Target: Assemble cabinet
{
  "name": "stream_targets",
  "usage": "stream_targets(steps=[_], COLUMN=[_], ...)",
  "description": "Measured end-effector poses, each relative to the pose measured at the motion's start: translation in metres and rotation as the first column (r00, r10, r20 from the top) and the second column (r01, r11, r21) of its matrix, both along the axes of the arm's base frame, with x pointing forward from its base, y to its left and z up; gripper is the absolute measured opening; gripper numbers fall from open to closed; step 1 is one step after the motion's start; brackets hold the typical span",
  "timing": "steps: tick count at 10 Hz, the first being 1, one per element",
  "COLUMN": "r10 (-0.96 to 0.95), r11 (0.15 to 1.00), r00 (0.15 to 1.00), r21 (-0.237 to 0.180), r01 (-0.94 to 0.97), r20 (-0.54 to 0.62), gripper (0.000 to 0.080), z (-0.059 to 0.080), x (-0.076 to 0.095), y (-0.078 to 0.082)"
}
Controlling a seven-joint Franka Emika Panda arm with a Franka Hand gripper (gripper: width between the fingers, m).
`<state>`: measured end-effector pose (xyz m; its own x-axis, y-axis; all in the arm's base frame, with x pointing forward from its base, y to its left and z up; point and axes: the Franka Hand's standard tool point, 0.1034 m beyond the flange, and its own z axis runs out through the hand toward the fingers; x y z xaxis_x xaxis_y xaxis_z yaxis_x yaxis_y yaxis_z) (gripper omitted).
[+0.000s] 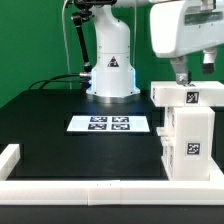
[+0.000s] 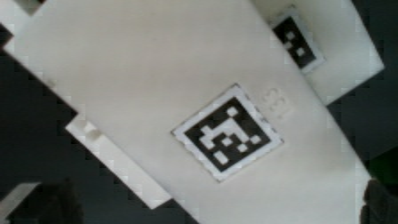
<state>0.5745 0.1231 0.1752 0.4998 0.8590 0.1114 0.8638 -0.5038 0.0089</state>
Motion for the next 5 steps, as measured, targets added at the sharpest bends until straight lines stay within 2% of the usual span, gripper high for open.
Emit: stream_targets(steps=[2,5], r10=[0.246,0.458], r11=[0.967,0.883], r00=[0.969,0.889], r21=[-0.065,-0.114], r01=[-0.245,-0.456], r20=[0.007,-0.004], gripper=[0.0797,0.0797], z=[-0.0057,-0.012], x=[-0.0026,-0.0039], y=[0.0035,-0.0008])
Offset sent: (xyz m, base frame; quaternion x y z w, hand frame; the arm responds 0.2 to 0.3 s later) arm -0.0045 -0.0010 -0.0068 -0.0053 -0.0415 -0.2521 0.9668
